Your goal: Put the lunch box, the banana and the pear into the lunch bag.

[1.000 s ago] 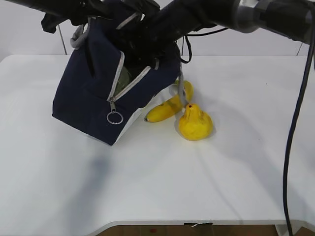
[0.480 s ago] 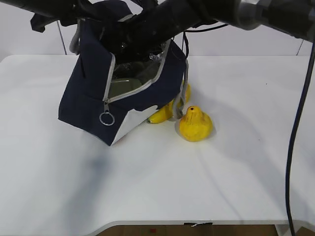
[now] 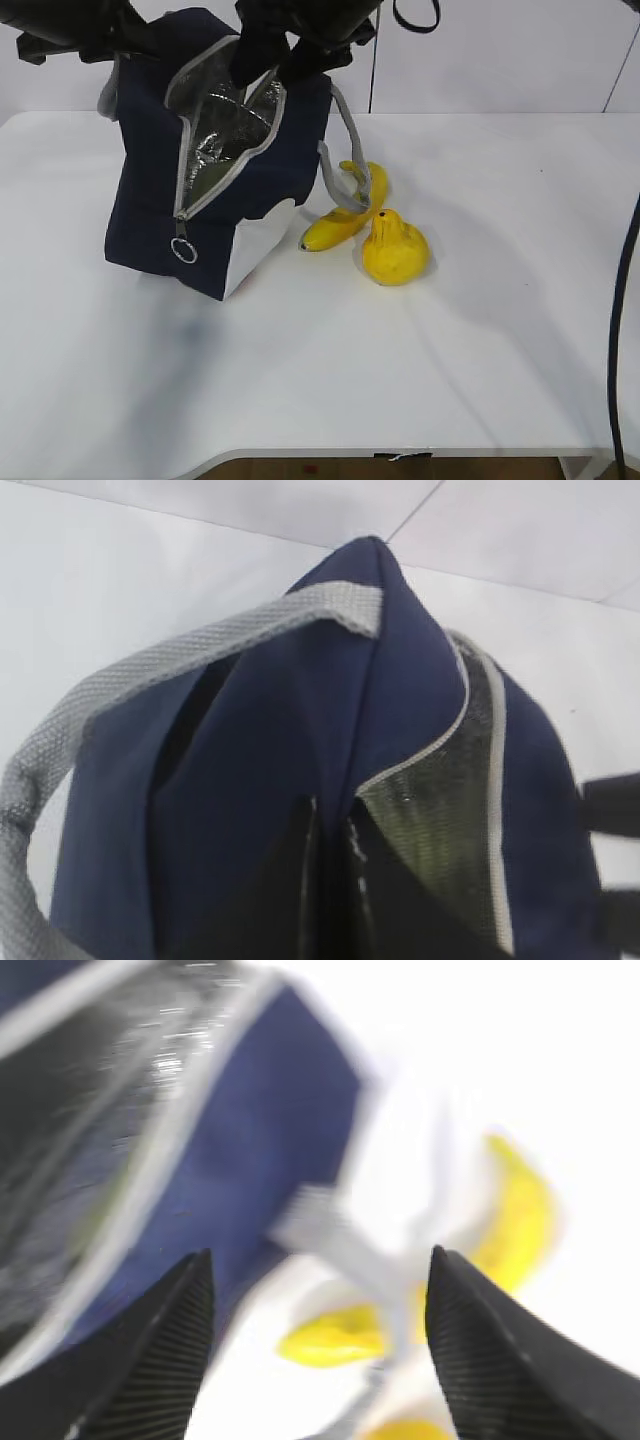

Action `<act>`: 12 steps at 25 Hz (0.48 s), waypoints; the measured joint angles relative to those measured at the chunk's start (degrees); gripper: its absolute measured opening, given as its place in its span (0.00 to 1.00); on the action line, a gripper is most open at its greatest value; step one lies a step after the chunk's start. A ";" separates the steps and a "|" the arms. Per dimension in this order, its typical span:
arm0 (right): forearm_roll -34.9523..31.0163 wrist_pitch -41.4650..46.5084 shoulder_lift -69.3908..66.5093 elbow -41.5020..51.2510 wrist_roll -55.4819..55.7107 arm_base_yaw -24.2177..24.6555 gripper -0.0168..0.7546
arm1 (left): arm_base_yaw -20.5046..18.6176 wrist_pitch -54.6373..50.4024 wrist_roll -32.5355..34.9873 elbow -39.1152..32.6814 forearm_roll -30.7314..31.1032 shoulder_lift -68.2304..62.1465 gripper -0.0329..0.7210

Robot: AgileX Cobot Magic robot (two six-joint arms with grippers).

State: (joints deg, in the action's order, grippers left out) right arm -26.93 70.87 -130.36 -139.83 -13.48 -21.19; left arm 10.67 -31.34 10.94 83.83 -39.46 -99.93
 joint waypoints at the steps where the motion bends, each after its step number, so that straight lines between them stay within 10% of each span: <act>1: 1.33 0.23 0.14 -0.70 1.12 0.25 0.70 | 0.00 -0.02 0.00 0.00 1.12 0.00 0.04; 12: 21.30 0.79 0.73 -1.34 14.31 3.25 0.70 | 0.00 -1.12 0.00 0.00 5.09 0.00 0.04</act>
State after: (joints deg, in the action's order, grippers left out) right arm -5.63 71.67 -129.64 -141.17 0.84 -17.94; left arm 10.67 -32.46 10.94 83.83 -34.37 -99.93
